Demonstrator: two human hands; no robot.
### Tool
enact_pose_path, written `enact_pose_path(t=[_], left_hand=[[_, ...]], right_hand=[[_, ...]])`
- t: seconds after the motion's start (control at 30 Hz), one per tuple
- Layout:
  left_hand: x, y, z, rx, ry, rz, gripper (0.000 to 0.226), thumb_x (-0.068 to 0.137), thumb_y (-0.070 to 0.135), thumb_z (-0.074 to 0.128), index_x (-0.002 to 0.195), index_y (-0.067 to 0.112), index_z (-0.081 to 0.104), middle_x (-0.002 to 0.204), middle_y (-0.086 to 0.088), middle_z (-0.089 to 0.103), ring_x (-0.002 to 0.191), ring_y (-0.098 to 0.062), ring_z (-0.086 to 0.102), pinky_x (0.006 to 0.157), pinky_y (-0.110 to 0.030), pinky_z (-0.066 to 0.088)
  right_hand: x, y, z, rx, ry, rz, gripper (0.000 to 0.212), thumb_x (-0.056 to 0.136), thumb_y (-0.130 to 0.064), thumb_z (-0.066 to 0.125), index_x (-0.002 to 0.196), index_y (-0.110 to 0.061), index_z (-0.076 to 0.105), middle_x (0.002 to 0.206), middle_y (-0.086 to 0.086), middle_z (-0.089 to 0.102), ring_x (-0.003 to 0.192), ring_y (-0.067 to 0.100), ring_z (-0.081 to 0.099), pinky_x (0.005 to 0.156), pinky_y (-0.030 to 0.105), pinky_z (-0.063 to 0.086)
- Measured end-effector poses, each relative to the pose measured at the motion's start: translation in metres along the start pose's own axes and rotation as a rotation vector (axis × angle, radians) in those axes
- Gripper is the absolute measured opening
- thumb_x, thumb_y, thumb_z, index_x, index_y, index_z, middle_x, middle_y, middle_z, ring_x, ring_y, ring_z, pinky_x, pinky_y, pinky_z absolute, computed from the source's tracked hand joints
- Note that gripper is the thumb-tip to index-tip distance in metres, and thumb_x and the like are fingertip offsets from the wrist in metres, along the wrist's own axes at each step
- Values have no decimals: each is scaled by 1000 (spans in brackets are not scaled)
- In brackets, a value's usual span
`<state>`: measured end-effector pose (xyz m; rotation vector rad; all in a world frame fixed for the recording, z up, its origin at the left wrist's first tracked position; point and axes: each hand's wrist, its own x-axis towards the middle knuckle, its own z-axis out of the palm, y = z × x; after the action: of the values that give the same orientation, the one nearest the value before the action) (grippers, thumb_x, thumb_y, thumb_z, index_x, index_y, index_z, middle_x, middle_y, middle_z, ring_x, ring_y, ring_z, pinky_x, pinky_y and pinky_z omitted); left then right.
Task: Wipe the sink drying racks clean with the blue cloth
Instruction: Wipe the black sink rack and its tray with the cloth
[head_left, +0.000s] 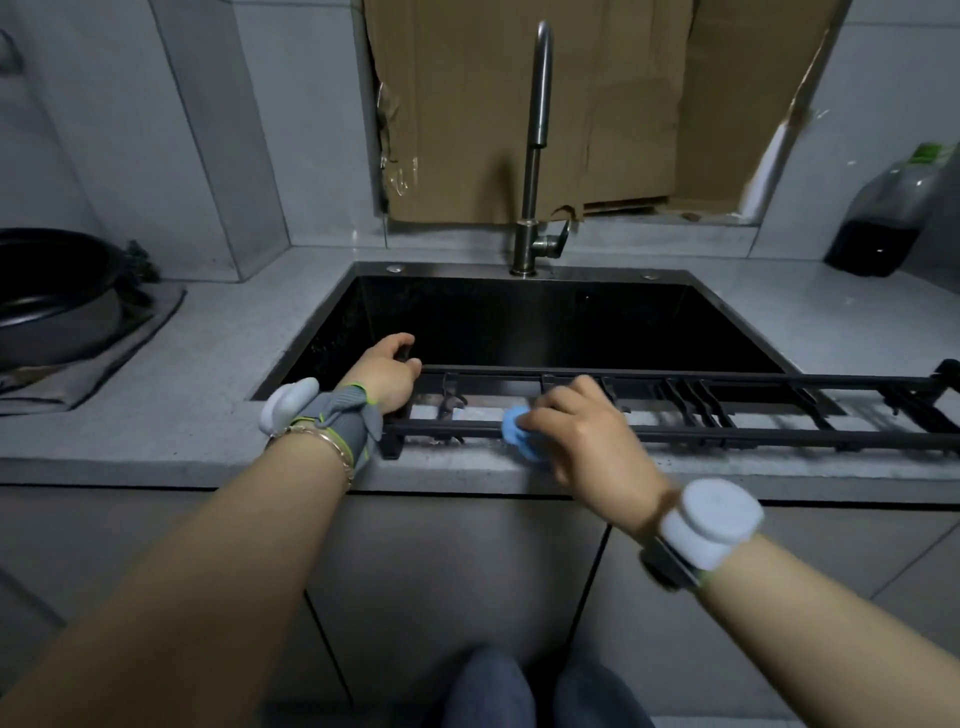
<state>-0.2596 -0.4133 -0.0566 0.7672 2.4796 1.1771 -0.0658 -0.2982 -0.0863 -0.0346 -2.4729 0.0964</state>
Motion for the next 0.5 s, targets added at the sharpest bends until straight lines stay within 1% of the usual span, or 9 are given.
enact_pose_path(t=[0.1, 0.17, 0.23, 0.3, 0.33, 0.37, 0.4, 0.43, 0.5], left_hand=[[0, 4, 1, 123, -1, 16, 45, 99, 13, 43, 144, 14, 35, 143, -11, 42, 123, -30, 47, 87, -23, 36], [-3, 8, 1, 224, 17, 15, 46, 100, 14, 42, 145, 14, 33, 145, -13, 41, 123, -32, 48, 94, -29, 39], [-8, 14, 4, 347, 44, -1, 46, 99, 14, 42, 145, 12, 34, 143, -15, 43, 123, -35, 48, 97, -34, 40], [-14, 17, 4, 578, 80, -25, 43, 98, 13, 44, 140, 10, 39, 136, -19, 49, 119, -37, 49, 95, -38, 40], [-18, 22, 6, 744, 119, -11, 39, 96, 15, 46, 135, 10, 42, 131, -19, 51, 118, -37, 49, 96, -40, 38], [-22, 26, 9, 896, 166, 30, 36, 96, 19, 48, 130, 11, 43, 129, -18, 50, 119, -36, 47, 101, -43, 33], [-25, 27, 12, 971, 203, 97, 36, 96, 26, 48, 129, 12, 42, 130, -16, 48, 122, -35, 43, 105, -46, 28], [-30, 34, 21, 959, 197, 193, 40, 97, 32, 44, 132, 13, 39, 136, -15, 43, 128, -34, 37, 108, -48, 24], [-43, 56, 50, 842, 26, 400, 52, 100, 41, 33, 146, 18, 25, 154, -9, 23, 142, -29, 18, 112, -50, 15]], right_hand=[[-31, 30, -24, -72, 15, 55, 30, 60, 5, 58, 85, -4, 70, 81, 11, 63, 72, 30, 51, 60, 30, 45], [-45, 44, -35, -99, 43, 119, 28, 66, 2, 52, 85, -3, 71, 82, 12, 64, 77, 24, 45, 64, 27, 43], [-59, 56, -45, -117, 111, 184, 30, 75, -8, 43, 84, -2, 71, 81, 12, 64, 77, 25, 46, 66, 28, 41], [-66, 60, -49, -92, 156, 252, 32, 77, -13, 42, 82, -2, 71, 80, 13, 65, 72, 33, 52, 62, 34, 46], [-66, 59, -50, -89, 166, 277, 28, 77, -12, 46, 81, -2, 71, 79, 13, 64, 70, 35, 53, 62, 36, 47], [-65, 57, -47, -92, 177, 284, 22, 76, -10, 50, 81, -3, 71, 77, 12, 64, 69, 36, 53, 62, 35, 46], [-59, 52, -41, -78, 169, 268, 20, 75, -10, 53, 81, -5, 71, 76, 11, 63, 68, 35, 53, 63, 33, 44], [-56, 46, -37, -60, 161, 248, 19, 75, -12, 53, 81, -6, 70, 76, 9, 62, 68, 33, 52, 64, 30, 41], [-49, 39, -31, -29, 158, 219, 24, 78, -17, 48, 81, -7, 70, 75, 8, 61, 68, 32, 52, 65, 28, 38]])
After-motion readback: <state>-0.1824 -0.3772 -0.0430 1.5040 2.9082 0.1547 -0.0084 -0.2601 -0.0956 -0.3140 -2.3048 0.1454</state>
